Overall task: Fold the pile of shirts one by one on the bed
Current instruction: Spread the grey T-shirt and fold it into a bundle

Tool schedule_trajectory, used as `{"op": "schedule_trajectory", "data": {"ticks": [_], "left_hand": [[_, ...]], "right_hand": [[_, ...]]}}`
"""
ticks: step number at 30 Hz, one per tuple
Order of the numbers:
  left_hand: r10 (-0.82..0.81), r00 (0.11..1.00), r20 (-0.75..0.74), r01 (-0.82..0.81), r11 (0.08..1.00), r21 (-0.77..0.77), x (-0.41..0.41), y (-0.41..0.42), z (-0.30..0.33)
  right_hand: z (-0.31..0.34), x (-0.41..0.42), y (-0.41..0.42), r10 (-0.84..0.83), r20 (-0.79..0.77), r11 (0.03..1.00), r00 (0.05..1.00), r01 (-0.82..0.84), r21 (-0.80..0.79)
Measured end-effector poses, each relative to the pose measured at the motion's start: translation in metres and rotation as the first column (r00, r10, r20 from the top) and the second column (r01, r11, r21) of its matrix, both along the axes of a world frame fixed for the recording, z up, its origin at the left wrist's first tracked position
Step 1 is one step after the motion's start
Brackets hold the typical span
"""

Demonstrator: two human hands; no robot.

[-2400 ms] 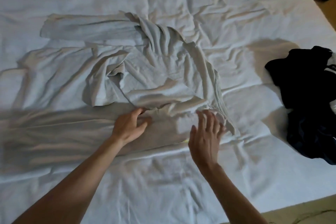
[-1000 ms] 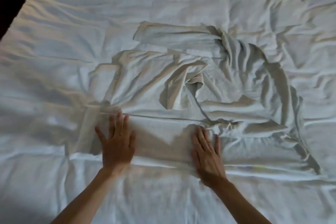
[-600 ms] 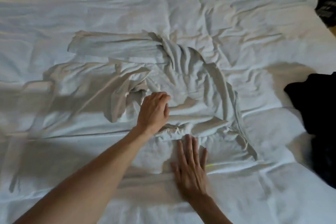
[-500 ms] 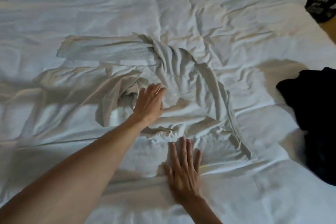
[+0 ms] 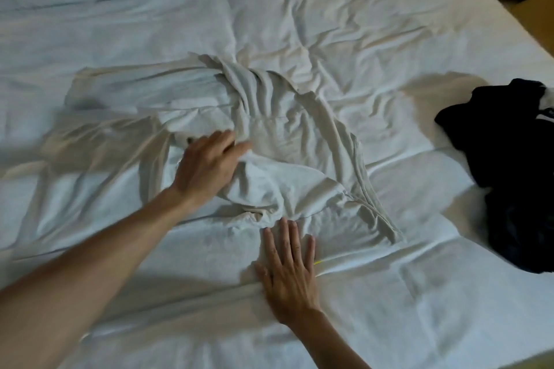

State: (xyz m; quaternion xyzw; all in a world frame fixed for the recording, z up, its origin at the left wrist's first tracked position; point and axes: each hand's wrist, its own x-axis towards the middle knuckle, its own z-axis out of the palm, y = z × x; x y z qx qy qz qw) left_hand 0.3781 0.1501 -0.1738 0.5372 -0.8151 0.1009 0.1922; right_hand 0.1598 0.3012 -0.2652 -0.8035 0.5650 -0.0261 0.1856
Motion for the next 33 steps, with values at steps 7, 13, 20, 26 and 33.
{"op": "schedule_trajectory", "data": {"ticks": [7,13,20,26,33], "left_hand": [[0.082,0.997,0.012,-0.083,0.978,0.191,0.012,0.116,-0.055],[0.768,0.552,-0.325,-0.65,0.64,0.41,0.012,0.117,-0.048],[0.978,-0.045,-0.202,-0.496,0.154,0.855,0.036,0.081,-0.039],[0.974,0.022,-0.224,-0.521,0.203,0.829,0.061,0.065,-0.048],[0.887,-0.095,-0.452,-0.566,0.326,0.757,0.105,0.088,-0.039]], "right_hand": [[0.047,-0.011,-0.017,-0.539,0.534,0.841,0.651,0.454,0.295],[0.072,0.005,-0.09,-0.991,0.123,0.108,-0.058,0.216,0.97],[0.082,0.026,-0.111,-0.997,0.064,0.053,-0.042,0.214,0.975],[0.074,0.031,-0.1,-0.978,0.121,0.09,-0.169,0.184,0.979],[0.078,0.032,-0.094,-0.933,0.168,0.187,-0.318,-0.029,0.982]]}}
